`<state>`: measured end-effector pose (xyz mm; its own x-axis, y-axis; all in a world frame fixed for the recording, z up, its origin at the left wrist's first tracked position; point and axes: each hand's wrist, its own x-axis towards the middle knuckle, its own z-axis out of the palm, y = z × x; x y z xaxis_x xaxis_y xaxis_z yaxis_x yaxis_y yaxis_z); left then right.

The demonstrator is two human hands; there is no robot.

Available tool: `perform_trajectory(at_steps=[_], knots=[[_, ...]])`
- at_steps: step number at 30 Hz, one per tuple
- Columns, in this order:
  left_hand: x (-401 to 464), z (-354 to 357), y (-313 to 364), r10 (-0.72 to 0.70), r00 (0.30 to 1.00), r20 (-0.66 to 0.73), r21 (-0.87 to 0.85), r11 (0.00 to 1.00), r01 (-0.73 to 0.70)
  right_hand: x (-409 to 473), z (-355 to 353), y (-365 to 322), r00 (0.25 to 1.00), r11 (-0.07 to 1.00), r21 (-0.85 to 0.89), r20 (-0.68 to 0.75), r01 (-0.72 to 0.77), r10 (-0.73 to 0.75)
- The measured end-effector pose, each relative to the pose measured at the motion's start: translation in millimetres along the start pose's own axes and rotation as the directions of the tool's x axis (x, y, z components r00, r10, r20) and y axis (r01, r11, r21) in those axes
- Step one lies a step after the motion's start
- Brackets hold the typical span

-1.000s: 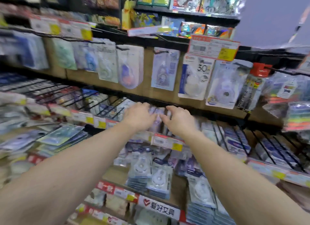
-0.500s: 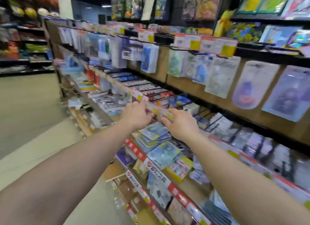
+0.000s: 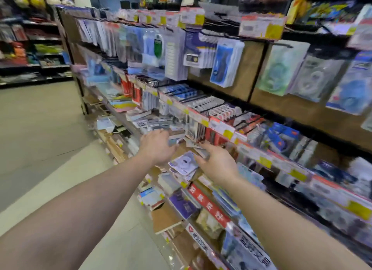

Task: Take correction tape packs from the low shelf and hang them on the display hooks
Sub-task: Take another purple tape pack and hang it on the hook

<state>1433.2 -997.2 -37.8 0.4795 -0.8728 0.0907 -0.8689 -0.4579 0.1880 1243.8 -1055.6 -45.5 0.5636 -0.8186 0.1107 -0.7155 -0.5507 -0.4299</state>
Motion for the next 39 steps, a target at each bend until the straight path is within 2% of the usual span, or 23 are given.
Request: perform_trajectory(at_steps=[6,13,17,23,29,36,39], knots=[[54,32,-29,0.037,0.993,0.116,0.012,0.999,-0.039,48,48,11,0.968,0.975,0.042,0.137,-0.22,0.212],[92,91,-31,0.028,0.958,0.284,-0.112,0.994,0.005,79,93,40,0.922,0.948,0.027,0.24,-0.318,0.303],[100,111,-24,-0.009,0.953,0.304,-0.04,0.999,0.022,93,108,55,0.886,0.923,0.01,0.286,-0.384,0.365],[117,147,-20,-0.044,0.921,0.386,-0.149,0.983,0.11,113,125,68,0.873,0.934,-0.025,0.347,-0.356,0.342],[144,178,-26,-0.039,0.884,0.466,-0.194,0.97,0.144,127,142,75,0.83,0.906,-0.013,0.396,-0.422,0.392],[188,215,-30,-0.071,0.769,0.635,-0.312,0.887,0.339,150,172,69,0.713,0.781,0.013,0.418,-0.625,0.563],[195,230,-34,-0.014,0.757,0.653,-0.395,0.847,0.357,156,181,62,0.656,0.709,0.04,0.418,-0.704,0.628]])
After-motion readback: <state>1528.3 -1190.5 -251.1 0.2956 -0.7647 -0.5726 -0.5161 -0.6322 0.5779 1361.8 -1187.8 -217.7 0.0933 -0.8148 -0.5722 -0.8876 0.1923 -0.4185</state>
